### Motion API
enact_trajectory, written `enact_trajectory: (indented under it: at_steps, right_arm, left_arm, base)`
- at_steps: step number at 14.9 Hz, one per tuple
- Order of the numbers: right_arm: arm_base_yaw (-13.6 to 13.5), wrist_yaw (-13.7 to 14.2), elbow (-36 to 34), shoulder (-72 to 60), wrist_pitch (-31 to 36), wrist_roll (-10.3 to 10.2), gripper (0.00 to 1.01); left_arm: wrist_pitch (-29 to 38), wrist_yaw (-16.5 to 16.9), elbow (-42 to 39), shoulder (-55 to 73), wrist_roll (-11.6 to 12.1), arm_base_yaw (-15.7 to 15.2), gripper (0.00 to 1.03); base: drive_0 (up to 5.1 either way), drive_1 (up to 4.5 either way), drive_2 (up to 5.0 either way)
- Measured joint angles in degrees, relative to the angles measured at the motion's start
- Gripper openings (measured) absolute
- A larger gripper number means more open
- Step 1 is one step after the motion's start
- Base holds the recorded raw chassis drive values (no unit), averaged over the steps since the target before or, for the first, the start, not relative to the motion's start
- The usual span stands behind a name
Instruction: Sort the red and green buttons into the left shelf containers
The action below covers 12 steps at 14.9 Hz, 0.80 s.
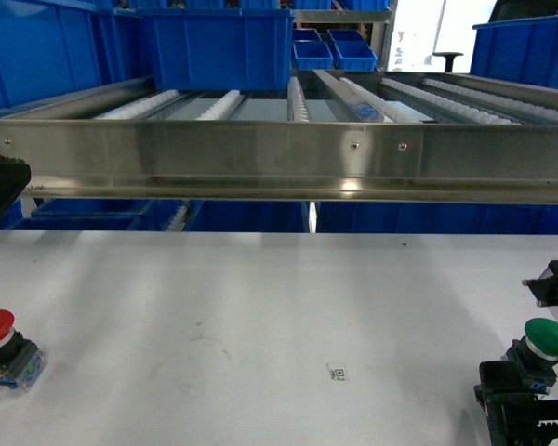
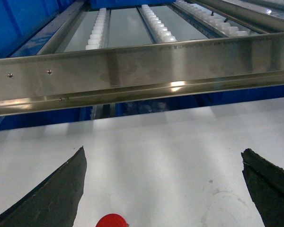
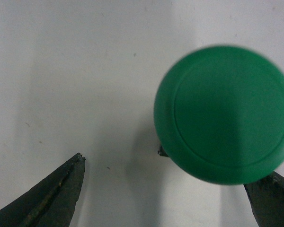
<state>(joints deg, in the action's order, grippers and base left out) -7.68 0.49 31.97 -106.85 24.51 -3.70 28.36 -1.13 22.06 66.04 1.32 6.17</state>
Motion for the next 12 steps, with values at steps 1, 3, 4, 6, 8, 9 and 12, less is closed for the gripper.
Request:
enact_trajectory:
  at_steps: [1, 3, 4, 6, 8, 9, 12]
  right_arm:
    - [0.33, 0.07, 0.02, -0.79, -0.09, -0.33, 0.98]
    - [0.98, -0.09, 0.28, -0.83, 0.72, -0.83, 0.98]
    - [1.09, -0.28, 0.57, -0.83, 1.22, -1.11, 0.98]
    - [1.27, -0.52, 1.51, -0.83, 1.14, -2.10, 0.98]
    - [1.49, -0.48, 1.77, -0.85, 2.36, -2.75, 0.98]
    - [1.75, -0.57, 1.77, -1.05, 3.04, -2.95, 0.89]
    - [2.21, -1.14, 1.55, -1.68, 3.63, -3.39, 0.58]
  left_arm:
    - [0.02, 0.00, 0.00, 0.00, 0.00, 0.00, 0.98]
    - [0.02, 0.00, 0.00, 0.00, 0.00, 0.00, 0.98]
    - [0.00, 0.00, 0.00, 0.00, 0.00, 0.00, 0.98]
    - [0.02, 0.00, 0.00, 0.00, 0.00, 0.00, 0.98]
    - [0.00, 0.00, 0.00, 0.00, 0.02, 0.00, 0.98]
    - [0.02, 0.00, 0.00, 0.00, 0.00, 0.00, 0.98]
    - [0.02, 0.00, 0.00, 0.00, 0.00, 0.00, 0.98]
  base:
    - [0.0, 0.00, 0.0]
    - [0.0, 0.00, 0.0]
    - [0.0, 0.00, 0.0]
    - [0.0, 0.00, 0.0]
    - [0.0, 0.00, 0.0]
    - [0.0, 0.00, 0.0]
    - [0.0, 0.00, 0.0]
